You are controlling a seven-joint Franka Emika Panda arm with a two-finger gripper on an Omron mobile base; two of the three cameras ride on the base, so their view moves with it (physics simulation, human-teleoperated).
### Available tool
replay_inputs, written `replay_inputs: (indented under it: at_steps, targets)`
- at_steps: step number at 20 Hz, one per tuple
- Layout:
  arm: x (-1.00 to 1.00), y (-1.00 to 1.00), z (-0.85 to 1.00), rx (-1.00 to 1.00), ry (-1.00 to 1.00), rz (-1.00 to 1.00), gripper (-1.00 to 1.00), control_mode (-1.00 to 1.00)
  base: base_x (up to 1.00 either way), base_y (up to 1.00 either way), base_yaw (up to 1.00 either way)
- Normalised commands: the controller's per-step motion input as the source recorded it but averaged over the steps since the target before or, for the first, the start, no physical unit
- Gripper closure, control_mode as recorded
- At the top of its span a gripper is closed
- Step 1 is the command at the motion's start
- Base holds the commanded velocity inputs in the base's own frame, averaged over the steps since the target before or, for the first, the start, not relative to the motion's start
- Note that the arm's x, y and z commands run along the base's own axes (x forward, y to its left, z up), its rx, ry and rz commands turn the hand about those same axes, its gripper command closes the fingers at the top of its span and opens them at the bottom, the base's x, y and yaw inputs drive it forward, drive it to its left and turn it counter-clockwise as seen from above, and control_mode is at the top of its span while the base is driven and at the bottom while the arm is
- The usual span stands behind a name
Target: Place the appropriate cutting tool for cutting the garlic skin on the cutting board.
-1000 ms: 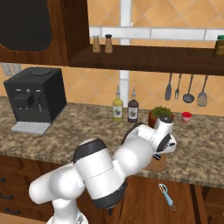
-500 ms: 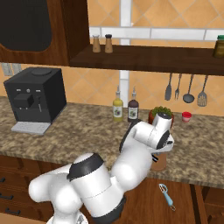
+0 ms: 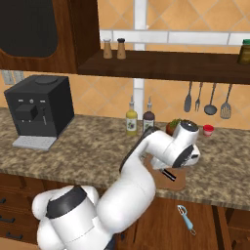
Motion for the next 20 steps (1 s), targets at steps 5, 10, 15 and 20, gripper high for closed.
replay_inputs:
  at_steps: [5, 10, 15, 20]
  targets:
    - [-0.85, 0.08, 0.32, -0.08, -0.18, 0.00, -1.00, -1.00, 0.00, 0.00, 0.00]
    - [-1.00, 0.25, 0.35, -0.06, -0.09, -0.06, -1.00, -1.00, 0.00, 0.00, 0.00]
    - [-1.00, 0.13, 0.60, 0.00, -0.01, -0.05, -1.00, -1.00, 0.00, 0.00, 0.00]
    - [-1.00, 0.32, 0.67, 0.00, -0.03, 0.00, -1.00, -1.00, 0.00, 0.00, 0.00]
